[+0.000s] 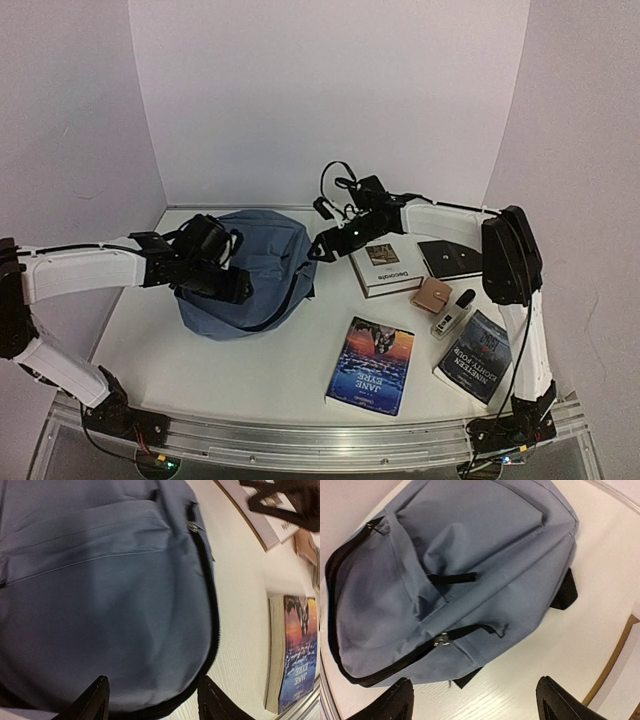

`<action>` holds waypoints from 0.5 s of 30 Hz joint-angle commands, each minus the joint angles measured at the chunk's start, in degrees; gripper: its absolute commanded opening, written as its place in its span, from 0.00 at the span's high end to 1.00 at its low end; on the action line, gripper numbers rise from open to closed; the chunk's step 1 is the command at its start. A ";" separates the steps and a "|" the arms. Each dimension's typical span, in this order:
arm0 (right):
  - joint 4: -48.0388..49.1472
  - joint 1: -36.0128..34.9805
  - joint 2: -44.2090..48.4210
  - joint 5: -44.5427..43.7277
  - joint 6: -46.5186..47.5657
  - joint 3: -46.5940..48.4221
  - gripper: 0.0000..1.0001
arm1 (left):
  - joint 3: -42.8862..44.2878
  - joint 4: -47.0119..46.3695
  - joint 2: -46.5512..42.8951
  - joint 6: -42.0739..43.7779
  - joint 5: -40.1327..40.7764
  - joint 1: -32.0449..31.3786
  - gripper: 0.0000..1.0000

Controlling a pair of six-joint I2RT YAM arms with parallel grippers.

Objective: Pack the student bag
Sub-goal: Unzip the student bag at the center of the board, then adjust the student bag at the center of the board.

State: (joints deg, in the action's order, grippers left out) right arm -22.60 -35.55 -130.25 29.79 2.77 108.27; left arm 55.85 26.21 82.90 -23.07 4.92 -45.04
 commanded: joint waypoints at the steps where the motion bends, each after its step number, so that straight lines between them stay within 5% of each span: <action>1: 0.14 -5.26 5.91 0.56 5.07 -1.78 0.16 | -4.42 5.90 -7.64 -9.75 0.85 3.87 0.41; 15: -4.48 -19.92 -0.21 -10.47 20.41 0.21 0.32 | -13.76 6.15 -14.02 -22.89 -0.20 8.35 0.43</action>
State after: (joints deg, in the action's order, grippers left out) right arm -24.76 -55.92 -127.36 23.78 18.43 106.37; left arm 42.51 33.03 68.77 -42.18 5.53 -37.39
